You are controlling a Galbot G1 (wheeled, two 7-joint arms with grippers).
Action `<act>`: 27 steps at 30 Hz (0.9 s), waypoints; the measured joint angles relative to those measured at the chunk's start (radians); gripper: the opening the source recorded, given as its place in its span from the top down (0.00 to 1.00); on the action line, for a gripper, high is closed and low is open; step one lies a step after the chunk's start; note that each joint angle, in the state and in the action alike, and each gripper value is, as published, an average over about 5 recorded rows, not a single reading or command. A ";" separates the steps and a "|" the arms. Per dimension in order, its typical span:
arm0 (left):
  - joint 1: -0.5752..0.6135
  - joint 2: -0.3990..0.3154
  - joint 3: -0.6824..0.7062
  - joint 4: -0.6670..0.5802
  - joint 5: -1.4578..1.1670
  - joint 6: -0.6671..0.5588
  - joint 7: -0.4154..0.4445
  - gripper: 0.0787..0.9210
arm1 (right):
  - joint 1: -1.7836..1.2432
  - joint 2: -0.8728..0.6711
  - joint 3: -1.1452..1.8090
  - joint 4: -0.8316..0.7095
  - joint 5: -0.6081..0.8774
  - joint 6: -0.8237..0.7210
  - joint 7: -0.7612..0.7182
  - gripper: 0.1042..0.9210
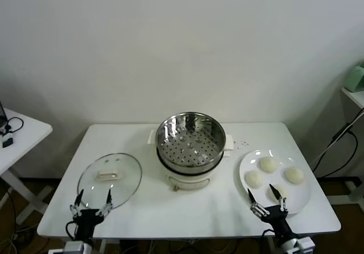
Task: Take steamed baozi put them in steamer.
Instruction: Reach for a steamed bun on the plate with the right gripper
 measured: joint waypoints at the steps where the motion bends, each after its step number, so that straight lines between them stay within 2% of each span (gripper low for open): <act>1: 0.000 0.000 0.000 -0.001 0.000 0.000 0.000 0.12 | 0.003 -0.004 0.003 -0.001 -0.001 -0.002 -0.004 0.12; 7: 0.000 0.005 0.004 -0.009 0.002 -0.003 0.002 0.12 | 0.047 -0.071 0.030 -0.021 -0.010 -0.033 -0.058 0.12; 12: 0.002 0.008 0.005 -0.012 0.007 -0.006 0.013 0.12 | 0.125 -0.184 0.034 -0.071 -0.029 -0.067 -0.160 0.12; 21: -0.001 0.016 0.012 -0.017 0.008 -0.011 0.026 0.12 | 0.364 -0.437 -0.045 -0.232 -0.074 -0.130 -0.432 0.12; 27: -0.005 0.024 0.017 -0.008 0.007 -0.011 0.028 0.12 | 0.617 -0.588 -0.198 -0.373 -0.107 -0.144 -0.648 0.12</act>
